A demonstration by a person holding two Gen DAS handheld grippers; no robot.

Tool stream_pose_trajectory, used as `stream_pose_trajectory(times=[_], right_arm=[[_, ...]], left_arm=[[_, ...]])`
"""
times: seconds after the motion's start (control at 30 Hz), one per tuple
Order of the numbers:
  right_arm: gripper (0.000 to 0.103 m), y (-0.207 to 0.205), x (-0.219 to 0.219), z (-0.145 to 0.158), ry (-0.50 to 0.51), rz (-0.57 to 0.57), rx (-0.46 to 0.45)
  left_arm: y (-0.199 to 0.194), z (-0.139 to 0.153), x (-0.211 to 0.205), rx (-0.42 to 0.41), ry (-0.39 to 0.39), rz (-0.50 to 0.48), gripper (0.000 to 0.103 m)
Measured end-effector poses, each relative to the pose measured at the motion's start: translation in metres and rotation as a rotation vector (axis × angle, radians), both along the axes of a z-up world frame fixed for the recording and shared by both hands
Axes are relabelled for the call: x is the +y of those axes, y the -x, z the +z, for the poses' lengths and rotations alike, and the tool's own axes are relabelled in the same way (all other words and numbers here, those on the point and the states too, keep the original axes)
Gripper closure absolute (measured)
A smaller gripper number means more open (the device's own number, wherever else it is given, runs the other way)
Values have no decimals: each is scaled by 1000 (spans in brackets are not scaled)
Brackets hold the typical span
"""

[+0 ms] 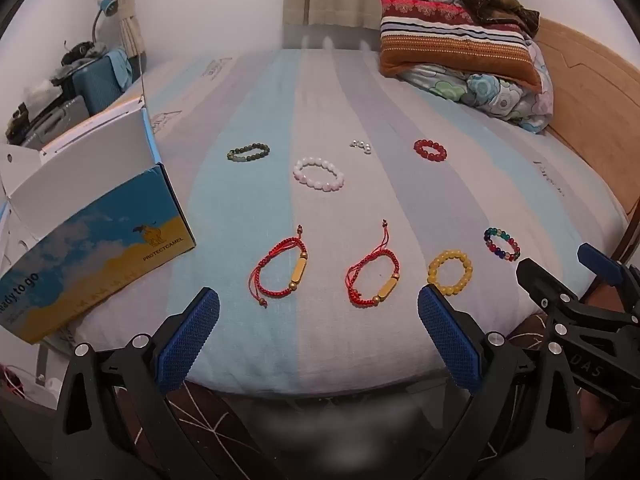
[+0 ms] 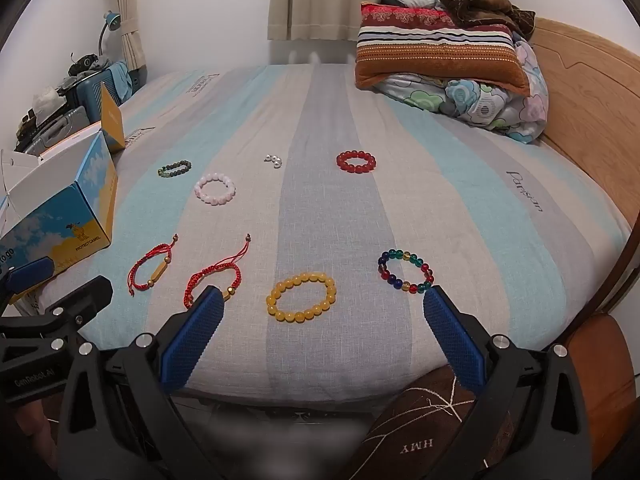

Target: Organize jewelry

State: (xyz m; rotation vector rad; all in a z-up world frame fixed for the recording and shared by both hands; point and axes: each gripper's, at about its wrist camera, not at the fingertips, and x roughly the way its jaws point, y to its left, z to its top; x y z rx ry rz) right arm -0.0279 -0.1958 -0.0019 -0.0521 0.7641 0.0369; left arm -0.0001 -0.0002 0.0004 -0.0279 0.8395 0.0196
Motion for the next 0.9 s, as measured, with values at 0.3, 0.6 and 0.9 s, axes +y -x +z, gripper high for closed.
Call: stream_pose_trajectory(times=[0.3, 0.6, 0.9], right_arm=[[7, 0, 3, 0, -1, 0, -1], [7, -1, 7, -1, 0, -2, -2], [7, -2, 10, -1, -1, -3, -1]], left_arm=[[0, 1, 0, 2, 5, -3, 6], [0, -2, 1, 2, 2, -4, 6], [0, -2, -1, 2, -4, -5, 6]])
